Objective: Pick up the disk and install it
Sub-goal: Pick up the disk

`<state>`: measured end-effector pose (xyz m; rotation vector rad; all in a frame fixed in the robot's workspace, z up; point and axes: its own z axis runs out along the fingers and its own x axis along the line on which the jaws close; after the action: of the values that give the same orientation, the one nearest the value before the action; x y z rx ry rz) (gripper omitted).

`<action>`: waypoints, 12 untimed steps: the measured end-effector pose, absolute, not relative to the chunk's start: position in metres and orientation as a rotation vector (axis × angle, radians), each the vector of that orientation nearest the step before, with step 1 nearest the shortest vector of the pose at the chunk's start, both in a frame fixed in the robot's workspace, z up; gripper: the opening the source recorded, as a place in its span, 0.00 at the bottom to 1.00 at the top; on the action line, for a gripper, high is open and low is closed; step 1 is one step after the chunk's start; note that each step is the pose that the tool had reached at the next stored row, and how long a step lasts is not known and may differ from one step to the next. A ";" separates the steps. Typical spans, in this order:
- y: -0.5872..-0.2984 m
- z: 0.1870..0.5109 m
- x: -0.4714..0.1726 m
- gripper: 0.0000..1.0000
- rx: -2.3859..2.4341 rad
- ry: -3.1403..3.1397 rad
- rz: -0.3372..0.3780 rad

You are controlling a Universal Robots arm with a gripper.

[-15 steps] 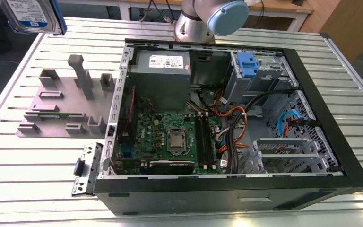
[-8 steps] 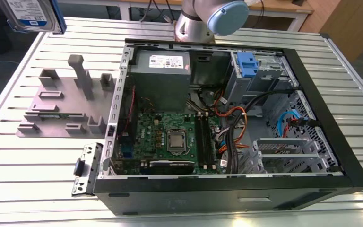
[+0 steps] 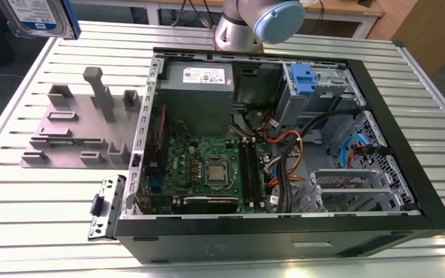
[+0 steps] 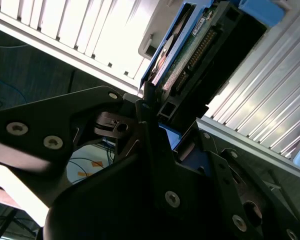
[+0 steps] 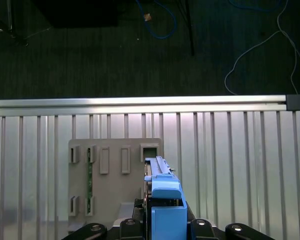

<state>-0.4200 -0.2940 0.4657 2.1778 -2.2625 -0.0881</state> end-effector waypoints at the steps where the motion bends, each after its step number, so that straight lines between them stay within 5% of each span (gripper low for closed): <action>1: -0.294 0.466 -0.420 0.36 2.178 -2.262 -0.088; 12: -0.294 0.472 -0.420 0.36 2.178 -2.262 -0.088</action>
<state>-0.4200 -0.2940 0.4718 2.1778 -2.2625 -0.0881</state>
